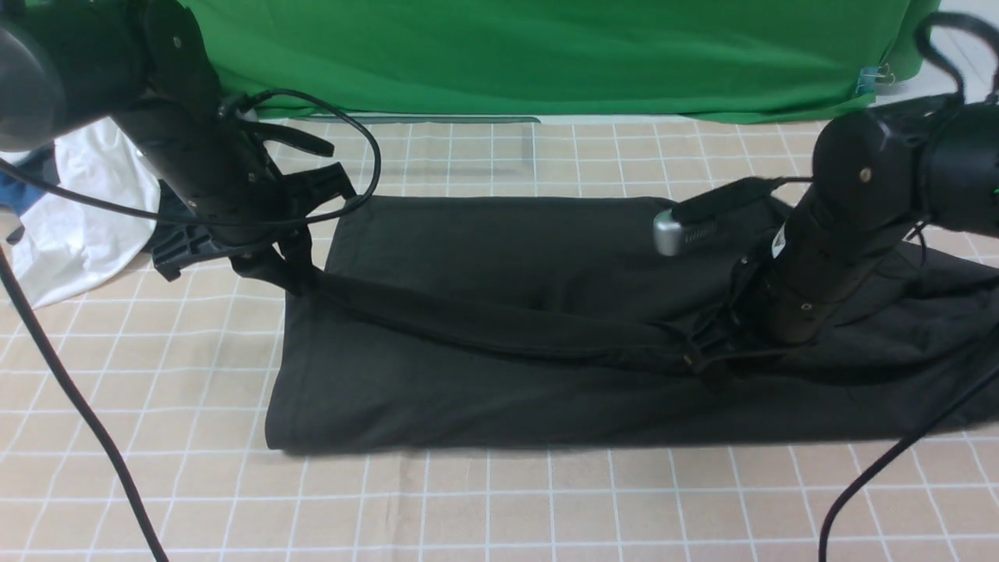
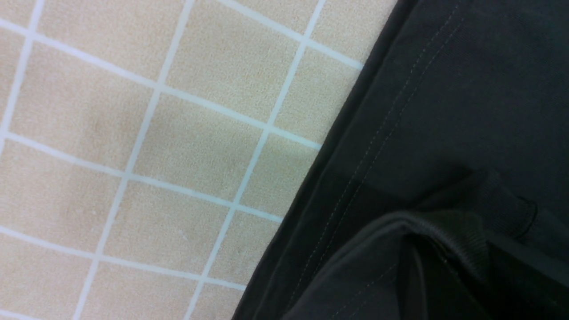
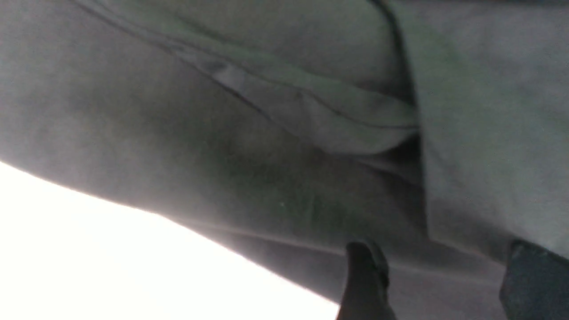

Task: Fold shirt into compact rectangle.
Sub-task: 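Fold the black garment in half by bringing its near edge over to the far edge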

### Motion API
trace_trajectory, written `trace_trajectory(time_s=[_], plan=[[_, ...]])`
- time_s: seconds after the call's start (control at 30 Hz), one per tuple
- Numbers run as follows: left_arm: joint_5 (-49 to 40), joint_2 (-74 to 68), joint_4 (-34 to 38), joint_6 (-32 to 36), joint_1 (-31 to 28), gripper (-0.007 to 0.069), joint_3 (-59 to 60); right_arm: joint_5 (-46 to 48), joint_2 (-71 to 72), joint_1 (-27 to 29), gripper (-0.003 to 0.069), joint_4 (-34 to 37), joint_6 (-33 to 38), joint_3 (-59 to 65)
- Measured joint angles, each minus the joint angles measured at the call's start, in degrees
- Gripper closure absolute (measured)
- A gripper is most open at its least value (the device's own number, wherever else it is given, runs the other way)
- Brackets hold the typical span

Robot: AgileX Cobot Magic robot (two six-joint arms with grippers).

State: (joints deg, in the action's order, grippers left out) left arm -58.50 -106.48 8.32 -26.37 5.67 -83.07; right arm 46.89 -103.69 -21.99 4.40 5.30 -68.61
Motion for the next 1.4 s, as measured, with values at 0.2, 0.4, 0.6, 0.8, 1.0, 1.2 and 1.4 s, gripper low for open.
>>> trace_trajectory(time_s=[0.2,0.4,0.6,0.8,1.0,1.2,1.4], plan=[[0.0,0.0,0.0,0.1,0.0,0.0580,0.0,-4.5,-2.2,0.0,0.0228,-3.2,-1.2,0.0],[0.0,0.0,0.0,0.1,0.0,0.0580,0.0,-8.3,-4.1,0.0,0.0340,-5.6,-1.6,0.0],[0.0,0.0,0.0,0.1,0.0,0.0580,0.0,-12.9,-4.5,0.0,0.0564,-6.0,-1.6,0.0],[-1.3,0.0,0.0,-0.8,0.0,0.0580,-2.3,-10.6,-4.8,0.0,0.0603,-6.4,-0.9,-3.9],[-3.0,0.0,-0.1,-2.1,0.0,0.0580,-8.4,-8.3,-4.9,2.3,0.0603,-6.6,-0.3,-10.8],[-2.2,-0.9,-1.2,-4.4,0.0,0.0580,-12.5,-8.4,-5.1,4.4,0.0603,-7.0,2.0,-16.1],[-0.8,-5.3,-2.5,-6.9,0.0,0.0580,-16.2,-8.5,-8.3,5.0,0.0603,-7.0,2.4,-20.5]])
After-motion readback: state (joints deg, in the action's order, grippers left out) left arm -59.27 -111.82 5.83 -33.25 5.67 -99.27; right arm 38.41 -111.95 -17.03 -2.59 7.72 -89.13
